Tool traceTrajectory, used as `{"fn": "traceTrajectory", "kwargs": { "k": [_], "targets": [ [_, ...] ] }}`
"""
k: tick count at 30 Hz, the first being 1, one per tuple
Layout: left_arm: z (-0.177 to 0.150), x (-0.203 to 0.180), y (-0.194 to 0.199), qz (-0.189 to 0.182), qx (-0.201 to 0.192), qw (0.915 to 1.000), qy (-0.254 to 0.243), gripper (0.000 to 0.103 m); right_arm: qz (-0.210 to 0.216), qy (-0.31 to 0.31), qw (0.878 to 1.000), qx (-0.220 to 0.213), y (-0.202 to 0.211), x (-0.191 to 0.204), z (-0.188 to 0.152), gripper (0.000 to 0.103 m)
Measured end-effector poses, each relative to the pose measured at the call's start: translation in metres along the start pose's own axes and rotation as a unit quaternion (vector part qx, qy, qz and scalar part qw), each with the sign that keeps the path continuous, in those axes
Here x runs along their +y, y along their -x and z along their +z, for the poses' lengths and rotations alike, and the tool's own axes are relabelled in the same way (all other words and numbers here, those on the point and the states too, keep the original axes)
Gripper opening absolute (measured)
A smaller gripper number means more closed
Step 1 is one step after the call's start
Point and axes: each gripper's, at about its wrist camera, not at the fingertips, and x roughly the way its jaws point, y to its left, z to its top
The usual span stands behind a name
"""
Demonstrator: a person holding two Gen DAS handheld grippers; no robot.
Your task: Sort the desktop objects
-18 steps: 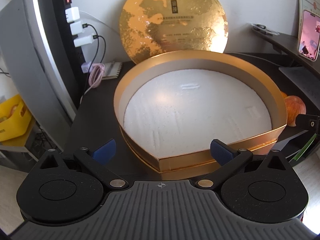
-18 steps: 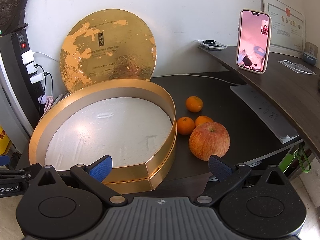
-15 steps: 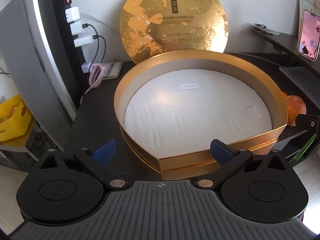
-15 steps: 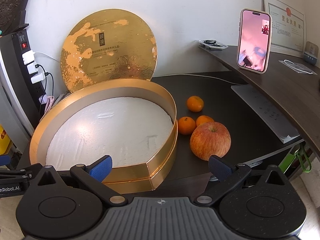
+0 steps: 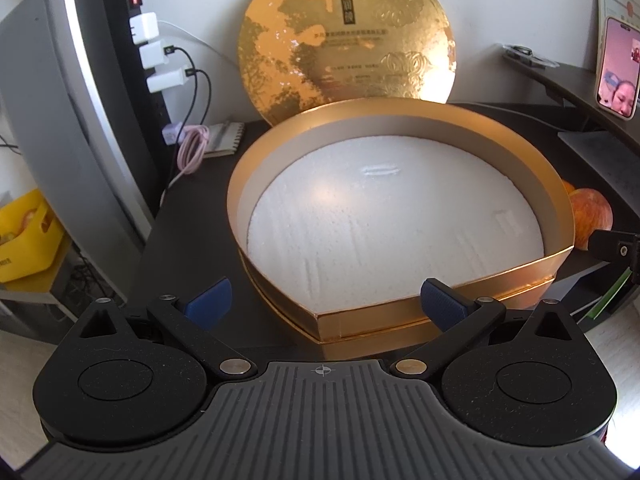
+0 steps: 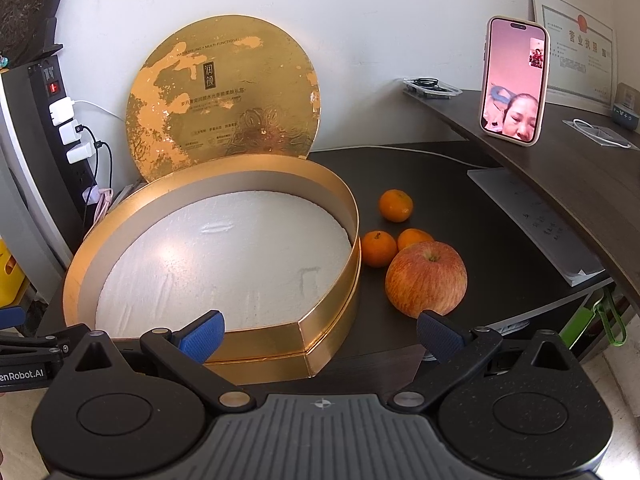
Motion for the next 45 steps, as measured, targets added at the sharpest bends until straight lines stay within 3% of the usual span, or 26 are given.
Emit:
{"fn": "traceTrajectory", "kwargs": {
  "k": [45],
  "targets": [
    [0.0025, -0.0010, -0.0016, -0.002, 0.006, 1.0000, -0.003, 0.103, 0.001, 0.001, 1.000, 0.002, -0.0002, -0.0017, -0.0012, 0.103]
  ]
}}
